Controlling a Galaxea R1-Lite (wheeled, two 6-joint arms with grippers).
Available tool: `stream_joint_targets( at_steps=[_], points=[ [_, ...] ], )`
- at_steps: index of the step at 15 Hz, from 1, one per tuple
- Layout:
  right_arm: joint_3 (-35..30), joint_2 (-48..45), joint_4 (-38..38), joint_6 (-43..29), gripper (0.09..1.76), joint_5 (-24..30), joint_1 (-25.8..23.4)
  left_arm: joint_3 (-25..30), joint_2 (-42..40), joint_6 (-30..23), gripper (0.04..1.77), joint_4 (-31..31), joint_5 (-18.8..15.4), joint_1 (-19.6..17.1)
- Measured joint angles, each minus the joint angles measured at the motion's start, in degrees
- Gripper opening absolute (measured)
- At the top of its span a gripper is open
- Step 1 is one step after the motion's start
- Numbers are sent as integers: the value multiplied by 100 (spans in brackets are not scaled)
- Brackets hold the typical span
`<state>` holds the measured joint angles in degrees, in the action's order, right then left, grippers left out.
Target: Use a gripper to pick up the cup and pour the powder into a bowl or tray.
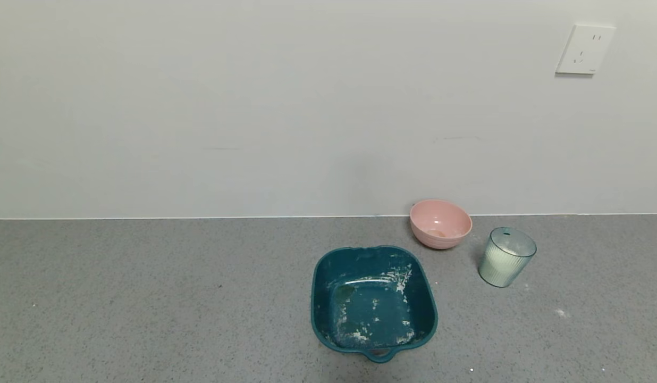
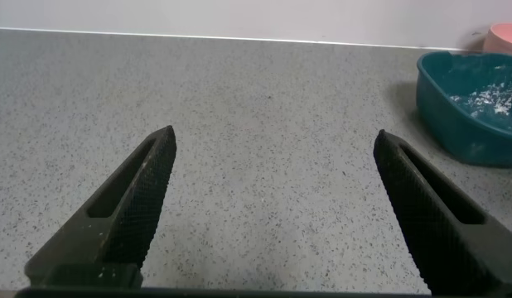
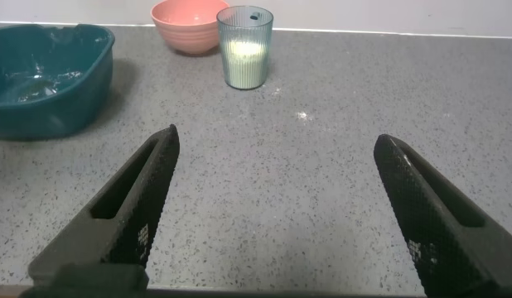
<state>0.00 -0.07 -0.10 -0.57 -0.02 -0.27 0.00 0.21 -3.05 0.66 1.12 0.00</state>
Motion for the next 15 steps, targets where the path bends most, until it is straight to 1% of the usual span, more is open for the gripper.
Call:
stream_joint_targets(
  at_steps=[6, 15],
  points=[
    [0, 0, -23, 117, 171, 7, 0, 0, 0, 0, 172, 0, -2, 0],
    [0, 0, 15, 90, 171, -2, 0, 0, 0, 0, 172, -2, 0, 0]
  ],
)
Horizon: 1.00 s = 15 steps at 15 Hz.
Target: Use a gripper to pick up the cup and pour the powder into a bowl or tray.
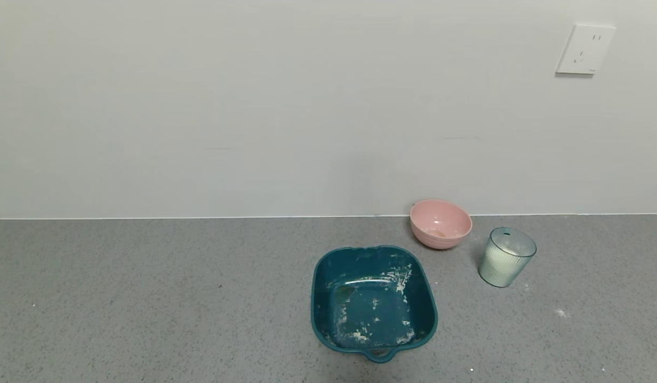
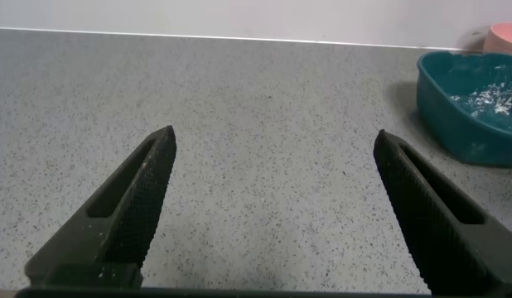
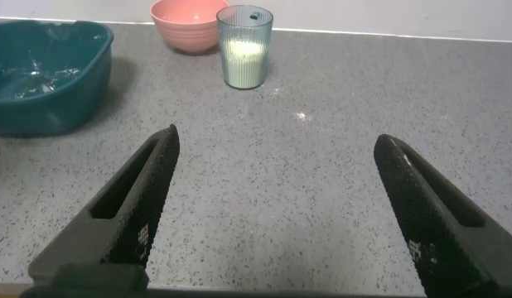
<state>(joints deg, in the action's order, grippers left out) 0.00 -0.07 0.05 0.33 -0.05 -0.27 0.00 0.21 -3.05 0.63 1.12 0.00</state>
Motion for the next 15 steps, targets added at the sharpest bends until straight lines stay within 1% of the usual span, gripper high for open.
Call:
stream_joint_targets(
  at_steps=[2, 5, 7, 12, 15],
  points=[
    [126, 0, 9, 13, 171, -46, -11, 0, 0, 0, 172, 2, 0, 0],
    [853, 108, -38, 9, 171, -69, -2, 0, 0, 0, 172, 0, 0, 0],
    [1351, 534, -12, 5, 171, -72, 9, 0, 0, 0, 172, 0, 0, 0],
    [2384, 2298, 132, 20, 171, -44, 17, 0, 0, 0, 172, 0, 0, 0],
    [2761, 3617, 725, 18, 171, -44, 9, 0, 0, 0, 172, 2, -2, 0]
  ],
)
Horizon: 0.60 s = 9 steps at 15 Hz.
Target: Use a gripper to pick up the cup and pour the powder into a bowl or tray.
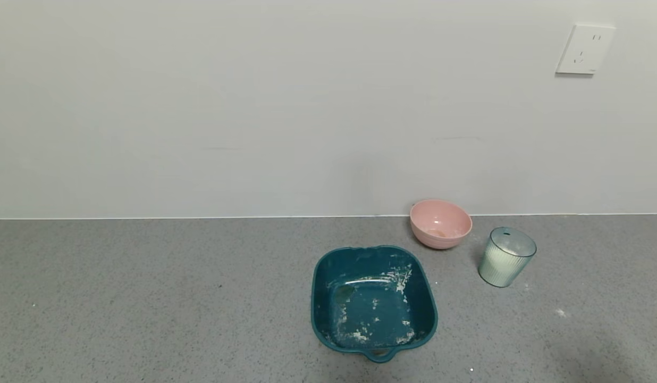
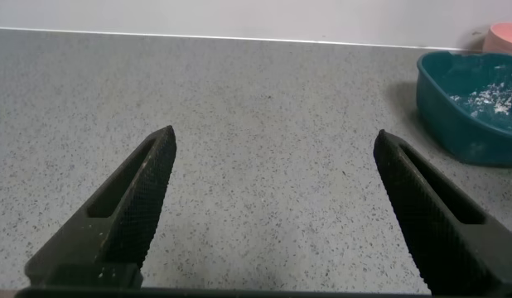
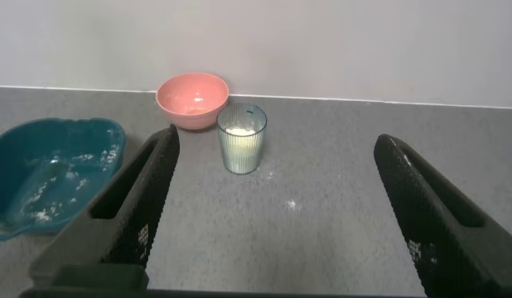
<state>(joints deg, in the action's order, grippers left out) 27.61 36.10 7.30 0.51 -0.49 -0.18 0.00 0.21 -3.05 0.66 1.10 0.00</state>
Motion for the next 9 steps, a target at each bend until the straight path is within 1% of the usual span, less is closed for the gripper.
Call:
stream_joint_targets(
  at_steps=[4, 9],
  points=[
    [56, 1740, 1168, -11, 171, 7, -44, 0, 0, 0, 172, -2, 2, 0],
    [-218, 3378, 1882, -22, 171, 16, -20, 0, 0, 2, 172, 0, 0, 0]
  ],
)
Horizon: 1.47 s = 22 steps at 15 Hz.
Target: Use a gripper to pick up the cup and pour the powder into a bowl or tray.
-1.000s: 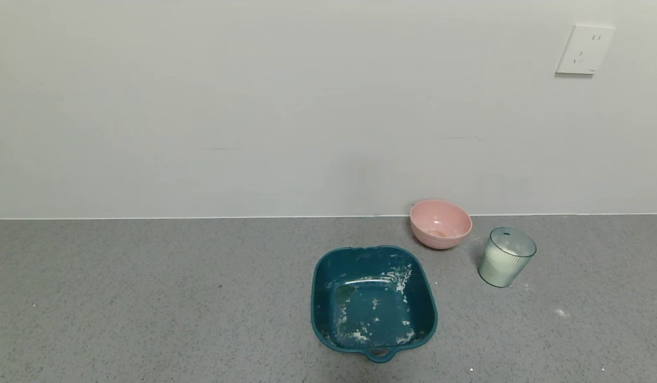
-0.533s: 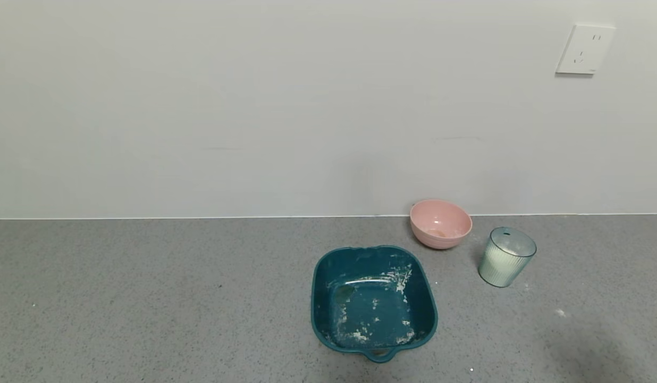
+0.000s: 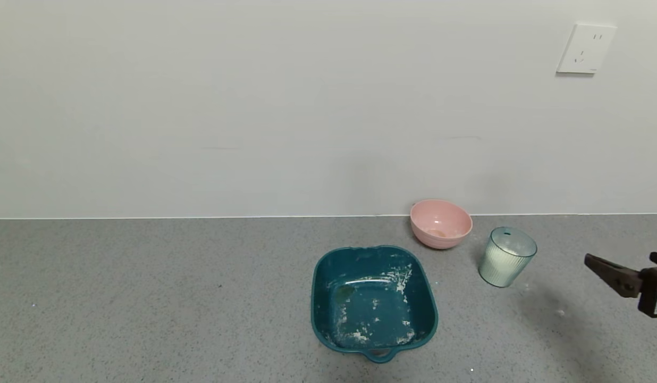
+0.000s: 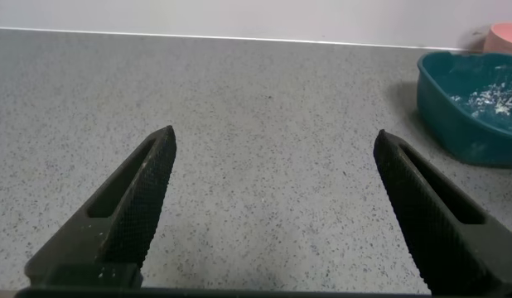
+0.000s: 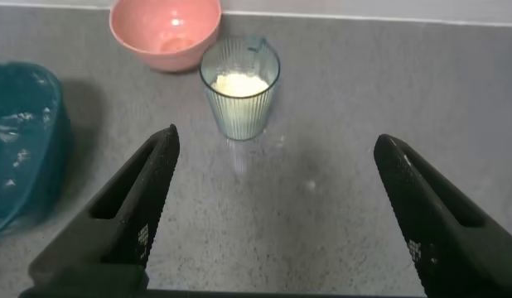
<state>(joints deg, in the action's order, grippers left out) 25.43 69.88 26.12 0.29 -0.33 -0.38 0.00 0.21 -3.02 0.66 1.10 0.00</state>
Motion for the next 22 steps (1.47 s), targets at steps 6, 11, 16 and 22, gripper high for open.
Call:
stream_joint_targets(
  at_steps=[6, 11, 16, 22],
  points=[
    [-490, 1629, 1480, -43, 171, 22, 112, 0, 0, -2, 172, 0, 0, 0],
    [-623, 2789, 2356, -115, 171, 20, 464, 0, 0, -2, 172, 0, 2, 0],
    [-611, 4059, 3961, -144, 171, -116, 575, 0, 0, -2, 172, -2, 2, 0],
    [-499, 5118, 5230, -148, 171, -306, 594, 0, 0, -2, 172, 0, 0, 0]
  ],
)
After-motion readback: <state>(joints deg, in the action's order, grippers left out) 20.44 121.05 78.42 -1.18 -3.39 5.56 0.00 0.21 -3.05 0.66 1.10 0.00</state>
